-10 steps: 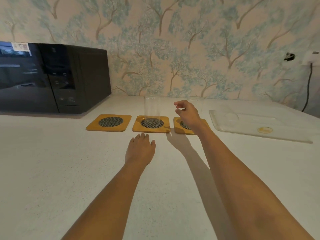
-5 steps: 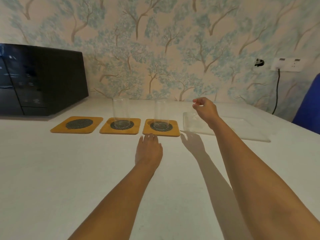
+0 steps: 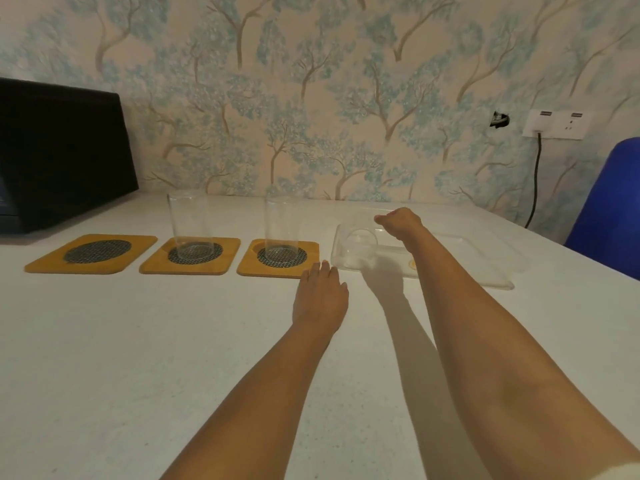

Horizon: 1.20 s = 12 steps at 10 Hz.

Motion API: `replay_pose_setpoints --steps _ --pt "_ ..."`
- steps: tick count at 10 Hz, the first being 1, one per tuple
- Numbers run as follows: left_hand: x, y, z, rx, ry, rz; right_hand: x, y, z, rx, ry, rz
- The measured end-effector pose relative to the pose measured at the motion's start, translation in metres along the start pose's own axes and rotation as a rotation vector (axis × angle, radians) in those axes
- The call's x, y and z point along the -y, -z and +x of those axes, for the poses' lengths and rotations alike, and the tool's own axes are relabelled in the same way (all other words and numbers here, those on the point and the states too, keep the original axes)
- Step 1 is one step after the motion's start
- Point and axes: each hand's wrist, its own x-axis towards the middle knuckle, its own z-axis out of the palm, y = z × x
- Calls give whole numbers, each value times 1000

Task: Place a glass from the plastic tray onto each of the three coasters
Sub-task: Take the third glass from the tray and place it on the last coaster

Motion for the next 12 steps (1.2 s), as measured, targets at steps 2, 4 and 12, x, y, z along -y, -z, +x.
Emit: replay_pose_setpoints --steps 2,4,12 --pt "3 -8 14 18 6 -32 6 -22 23 126 -53 -44" --pt "4 -11 15 34 3 -39 20 -33 36 212 -121 -122" --pt "5 -9 13 49 19 -76 2 -29 34 -12 -141 583"
